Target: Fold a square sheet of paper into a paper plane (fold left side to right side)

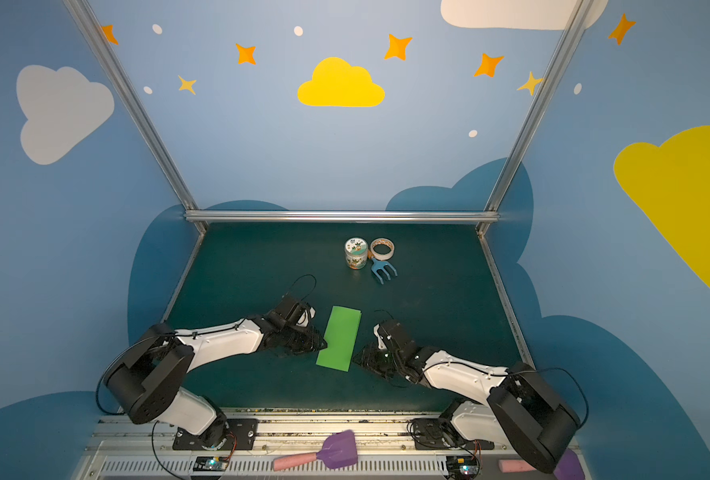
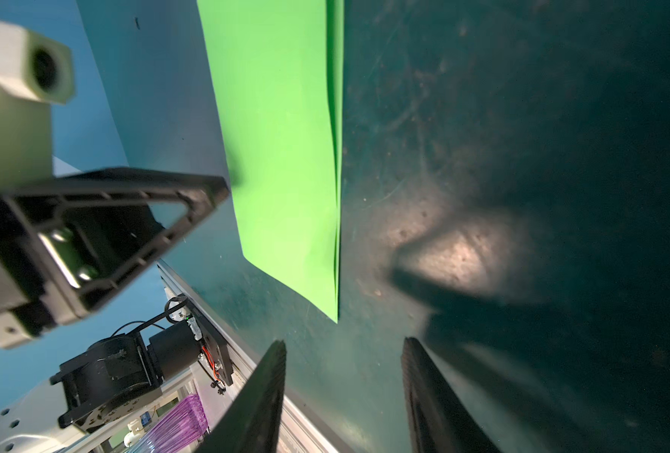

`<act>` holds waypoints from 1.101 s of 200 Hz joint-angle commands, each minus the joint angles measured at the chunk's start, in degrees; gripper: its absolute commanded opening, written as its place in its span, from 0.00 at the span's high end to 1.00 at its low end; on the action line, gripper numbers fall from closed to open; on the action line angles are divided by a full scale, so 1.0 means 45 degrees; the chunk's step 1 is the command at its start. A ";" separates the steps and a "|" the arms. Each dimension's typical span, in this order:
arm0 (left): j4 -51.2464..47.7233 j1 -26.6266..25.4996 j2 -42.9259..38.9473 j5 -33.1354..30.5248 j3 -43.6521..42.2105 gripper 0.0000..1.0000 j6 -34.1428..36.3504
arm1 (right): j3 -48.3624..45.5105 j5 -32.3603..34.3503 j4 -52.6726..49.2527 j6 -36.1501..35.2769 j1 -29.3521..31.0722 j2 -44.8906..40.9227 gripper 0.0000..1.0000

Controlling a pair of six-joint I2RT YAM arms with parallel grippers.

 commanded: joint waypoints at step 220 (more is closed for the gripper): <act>-0.2316 0.0649 0.2692 -0.0602 0.5350 0.78 0.1838 | 0.0087 -0.0557 -0.0839 -0.1043 -0.0951 -0.0011 0.52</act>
